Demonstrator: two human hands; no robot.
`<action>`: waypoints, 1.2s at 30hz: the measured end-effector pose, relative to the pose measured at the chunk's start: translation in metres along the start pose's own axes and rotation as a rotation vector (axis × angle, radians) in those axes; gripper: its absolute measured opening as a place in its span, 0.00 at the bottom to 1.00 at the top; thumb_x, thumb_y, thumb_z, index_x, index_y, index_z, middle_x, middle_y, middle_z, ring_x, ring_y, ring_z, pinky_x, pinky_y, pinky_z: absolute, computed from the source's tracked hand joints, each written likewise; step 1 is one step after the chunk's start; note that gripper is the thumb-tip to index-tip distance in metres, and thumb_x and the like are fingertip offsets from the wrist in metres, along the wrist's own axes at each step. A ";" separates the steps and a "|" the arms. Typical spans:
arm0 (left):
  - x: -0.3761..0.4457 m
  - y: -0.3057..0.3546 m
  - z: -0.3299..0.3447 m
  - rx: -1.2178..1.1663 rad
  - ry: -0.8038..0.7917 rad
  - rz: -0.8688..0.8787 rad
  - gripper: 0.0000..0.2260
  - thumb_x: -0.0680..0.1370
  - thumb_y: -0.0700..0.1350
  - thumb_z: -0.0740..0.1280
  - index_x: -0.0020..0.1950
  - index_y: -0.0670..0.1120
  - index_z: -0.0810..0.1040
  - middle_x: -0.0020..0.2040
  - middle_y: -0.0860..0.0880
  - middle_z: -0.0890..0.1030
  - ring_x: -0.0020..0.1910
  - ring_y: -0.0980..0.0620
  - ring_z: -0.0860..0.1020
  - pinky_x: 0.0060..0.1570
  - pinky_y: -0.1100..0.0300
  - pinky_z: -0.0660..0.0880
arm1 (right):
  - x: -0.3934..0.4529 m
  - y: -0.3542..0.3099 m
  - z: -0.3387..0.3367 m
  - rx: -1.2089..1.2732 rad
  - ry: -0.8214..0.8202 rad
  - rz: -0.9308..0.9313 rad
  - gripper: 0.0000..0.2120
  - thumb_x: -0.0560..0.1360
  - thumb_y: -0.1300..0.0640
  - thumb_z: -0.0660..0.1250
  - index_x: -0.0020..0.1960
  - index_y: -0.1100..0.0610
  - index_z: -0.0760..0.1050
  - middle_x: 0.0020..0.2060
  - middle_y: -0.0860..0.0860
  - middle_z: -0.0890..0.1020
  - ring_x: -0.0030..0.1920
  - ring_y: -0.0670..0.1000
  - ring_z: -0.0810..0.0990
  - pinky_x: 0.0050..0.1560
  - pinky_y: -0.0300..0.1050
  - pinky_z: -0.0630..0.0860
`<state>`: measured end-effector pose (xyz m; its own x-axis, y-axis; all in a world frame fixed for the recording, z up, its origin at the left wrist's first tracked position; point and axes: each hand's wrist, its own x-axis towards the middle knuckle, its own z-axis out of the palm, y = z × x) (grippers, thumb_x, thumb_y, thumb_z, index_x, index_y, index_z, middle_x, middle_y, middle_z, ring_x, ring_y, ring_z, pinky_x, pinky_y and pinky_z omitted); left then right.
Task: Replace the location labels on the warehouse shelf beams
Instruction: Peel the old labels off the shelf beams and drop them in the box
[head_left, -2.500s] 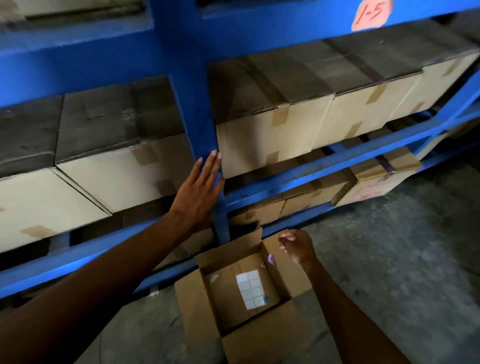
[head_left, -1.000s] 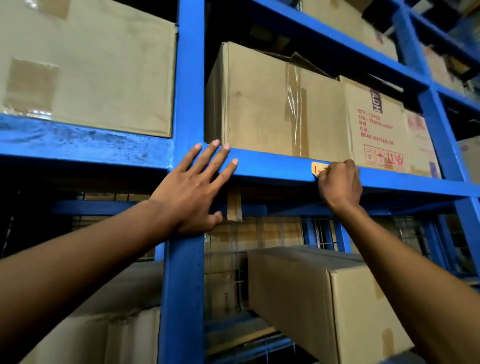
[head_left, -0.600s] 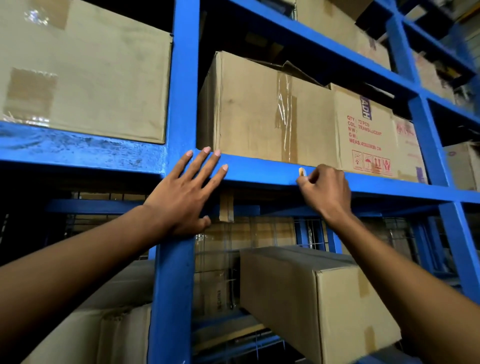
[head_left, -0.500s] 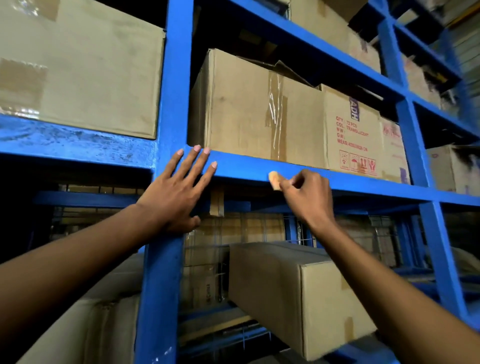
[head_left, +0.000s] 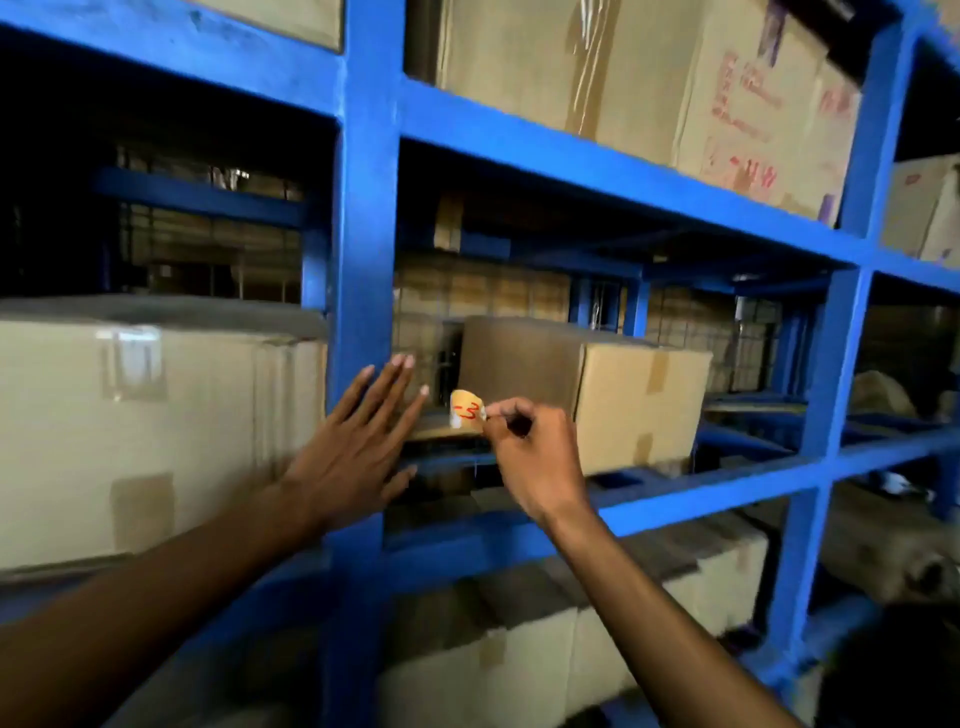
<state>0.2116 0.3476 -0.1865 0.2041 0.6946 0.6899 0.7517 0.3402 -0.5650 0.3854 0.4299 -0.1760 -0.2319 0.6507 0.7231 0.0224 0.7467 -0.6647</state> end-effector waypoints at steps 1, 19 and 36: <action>-0.019 0.011 0.005 -0.008 -0.056 0.018 0.34 0.75 0.61 0.54 0.74 0.39 0.58 0.75 0.35 0.54 0.75 0.37 0.51 0.73 0.42 0.53 | -0.023 0.012 0.011 0.013 -0.016 0.036 0.06 0.71 0.64 0.66 0.40 0.58 0.82 0.35 0.50 0.83 0.34 0.40 0.77 0.37 0.27 0.70; -0.232 0.130 0.083 -0.265 -0.605 0.199 0.38 0.76 0.56 0.57 0.76 0.41 0.40 0.72 0.37 0.33 0.74 0.39 0.34 0.72 0.47 0.35 | -0.318 0.172 0.089 -0.246 -0.242 0.828 0.03 0.67 0.60 0.70 0.38 0.58 0.82 0.37 0.58 0.85 0.40 0.55 0.82 0.42 0.49 0.77; -0.262 0.145 0.106 -0.177 -0.614 0.309 0.44 0.75 0.61 0.59 0.74 0.42 0.33 0.75 0.35 0.36 0.75 0.38 0.36 0.72 0.45 0.37 | -0.475 0.258 0.092 -0.358 -0.350 1.291 0.08 0.74 0.64 0.63 0.49 0.63 0.80 0.48 0.60 0.84 0.45 0.55 0.81 0.47 0.42 0.77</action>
<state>0.2010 0.2823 -0.4971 0.0731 0.9922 0.1012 0.8176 -0.0015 -0.5757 0.4116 0.3012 -0.7083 -0.0843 0.8727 -0.4810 0.6396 -0.3227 -0.6977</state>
